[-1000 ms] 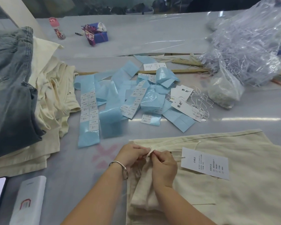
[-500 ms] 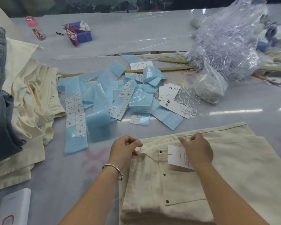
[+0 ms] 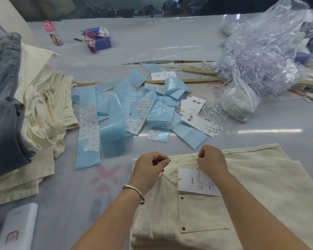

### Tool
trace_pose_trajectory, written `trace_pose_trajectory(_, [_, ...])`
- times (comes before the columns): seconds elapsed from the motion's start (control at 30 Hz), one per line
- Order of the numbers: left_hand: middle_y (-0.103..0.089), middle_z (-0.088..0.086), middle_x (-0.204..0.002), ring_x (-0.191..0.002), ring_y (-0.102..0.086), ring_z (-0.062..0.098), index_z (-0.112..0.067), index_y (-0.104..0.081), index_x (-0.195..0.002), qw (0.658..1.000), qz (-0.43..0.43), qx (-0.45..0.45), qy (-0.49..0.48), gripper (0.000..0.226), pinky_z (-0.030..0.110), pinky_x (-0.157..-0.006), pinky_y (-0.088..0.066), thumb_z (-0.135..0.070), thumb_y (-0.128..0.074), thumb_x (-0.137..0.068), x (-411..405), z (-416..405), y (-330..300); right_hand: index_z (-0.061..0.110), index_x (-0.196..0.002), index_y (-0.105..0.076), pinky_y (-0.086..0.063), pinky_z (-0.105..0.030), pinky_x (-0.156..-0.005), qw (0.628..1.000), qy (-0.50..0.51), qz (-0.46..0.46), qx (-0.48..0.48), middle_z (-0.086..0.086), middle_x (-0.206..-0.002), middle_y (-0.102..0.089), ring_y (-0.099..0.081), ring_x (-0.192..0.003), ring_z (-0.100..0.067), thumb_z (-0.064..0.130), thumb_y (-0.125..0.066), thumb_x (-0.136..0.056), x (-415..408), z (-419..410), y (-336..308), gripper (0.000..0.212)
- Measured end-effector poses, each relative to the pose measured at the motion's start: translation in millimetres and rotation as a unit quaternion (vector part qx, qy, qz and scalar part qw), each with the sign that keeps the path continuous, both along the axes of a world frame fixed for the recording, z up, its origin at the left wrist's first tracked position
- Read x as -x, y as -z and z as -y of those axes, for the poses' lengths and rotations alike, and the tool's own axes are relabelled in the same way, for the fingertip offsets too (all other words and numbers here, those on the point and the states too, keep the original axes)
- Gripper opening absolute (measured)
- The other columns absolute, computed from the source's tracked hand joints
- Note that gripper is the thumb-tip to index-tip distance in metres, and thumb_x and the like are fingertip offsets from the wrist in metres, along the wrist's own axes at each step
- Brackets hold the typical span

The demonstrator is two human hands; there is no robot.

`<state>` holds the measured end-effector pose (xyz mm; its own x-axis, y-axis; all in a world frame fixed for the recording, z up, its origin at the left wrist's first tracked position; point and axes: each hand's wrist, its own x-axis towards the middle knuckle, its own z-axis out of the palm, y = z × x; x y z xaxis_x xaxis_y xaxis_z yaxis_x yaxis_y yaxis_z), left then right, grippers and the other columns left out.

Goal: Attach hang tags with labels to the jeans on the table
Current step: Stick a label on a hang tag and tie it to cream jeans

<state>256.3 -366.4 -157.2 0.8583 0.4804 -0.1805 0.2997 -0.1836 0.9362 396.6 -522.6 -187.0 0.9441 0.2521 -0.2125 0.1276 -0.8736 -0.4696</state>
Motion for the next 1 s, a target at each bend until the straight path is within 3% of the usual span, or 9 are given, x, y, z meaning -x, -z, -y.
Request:
trace_pose_trajectory(0.07, [-0.063,-0.007,-0.064,-0.053,-0.055,-0.001,-0.015,-0.072,-0.08,1.0,-0.002,-0.014,0.009,0.009,0.01,-0.056,-0.044,-0.014,-0.069,-0.088,-0.2,2.9,-3.2,0.016,-0.076,-0.06,-0.042,-0.023,-0.061,0.99,0.021,-0.03,-0.134,0.001,-0.078,-0.064,-0.058,-0.068,-0.013,0.0,-0.064,-0.078,10.6,-3.0,-5.5,0.016])
trace_pose_trajectory(0.17, [-0.06,-0.01,-0.064,-0.054,-0.053,-0.001,-0.017,-0.068,-0.078,0.999,0.005,-0.047,0.018,0.014,0.009,-0.055,-0.041,-0.015,-0.063,-0.092,-0.2,3.5,-9.6,0.007,-0.088,-0.07,-0.045,-0.019,-0.054,0.907,0.032,-0.162,-0.387,-0.004,-0.067,-0.067,-0.06,-0.055,-0.012,-0.005,-0.074,-0.075,33.1,-9.6,-16.2,0.018])
trace_pose_trajectory(0.23, [-0.058,-0.011,-0.063,-0.055,-0.052,0.0,-0.018,-0.066,-0.076,0.997,0.015,-0.072,0.028,0.017,0.009,-0.054,-0.04,-0.014,-0.061,-0.092,0.0,1.6,-14.1,0.005,-0.088,-0.074,-0.042,-0.019,-0.052,0.866,0.007,-0.227,-0.445,-0.009,-0.067,-0.068,-0.058,-0.054,-0.013,-0.007,-0.073,-0.076,43.2,-13.7,-22.1,0.017])
trace_pose_trajectory(0.37, [-0.055,-0.016,-0.055,-0.053,-0.05,0.001,-0.022,-0.064,-0.072,0.996,0.016,-0.075,0.048,0.022,0.012,-0.055,-0.039,-0.014,-0.061,-0.092,1.1,-4.8,-18.0,0.006,-0.09,-0.077,-0.042,-0.021,-0.055,0.821,-0.036,-0.292,-0.489,-0.015,-0.075,-0.069,-0.056,-0.059,-0.015,-0.004,-0.07,-0.079,51.4,-18.6,-31.0,0.016])
trace_pose_trajectory(0.5, [-0.055,-0.014,-0.055,-0.051,-0.05,0.002,-0.021,-0.065,-0.071,0.997,0.021,-0.048,0.056,0.024,0.014,-0.055,-0.041,-0.012,-0.06,-0.093,2.7,-7.1,-17.3,0.006,-0.092,-0.077,-0.044,-0.022,-0.061,0.801,-0.063,-0.303,-0.513,-0.018,-0.083,-0.071,-0.055,-0.063,-0.016,0.004,-0.072,-0.076,55.6,-22.6,-35.4,0.017])
trace_pose_trajectory(0.63, [-0.055,-0.014,-0.052,-0.051,-0.05,0.005,-0.023,-0.065,-0.068,0.998,0.024,-0.035,0.056,0.027,0.018,-0.057,-0.042,-0.012,-0.06,-0.093,3.8,-9.9,-15.7,0.009,-0.087,-0.078,-0.045,-0.024,-0.064,0.797,-0.059,-0.299,-0.521,-0.015,-0.08,-0.072,-0.058,-0.063,-0.016,0.016,-0.075,-0.066,58.3,-24.0,-35.1,0.022])
trace_pose_trajectory(1.0, [-0.055,-0.015,-0.051,-0.05,-0.048,0.004,-0.013,-0.066,-0.07,0.995,0.0,0.013,0.101,0.023,0.018,-0.057,-0.042,-0.008,-0.061,-0.092,3.9,-12.4,-22.1,0.007,-0.088,-0.078,-0.048,-0.023,-0.067,0.799,-0.063,-0.287,-0.525,-0.015,-0.078,-0.071,-0.06,-0.068,-0.018,0.016,-0.077,-0.065,60.8,-20.0,-29.8,0.025])
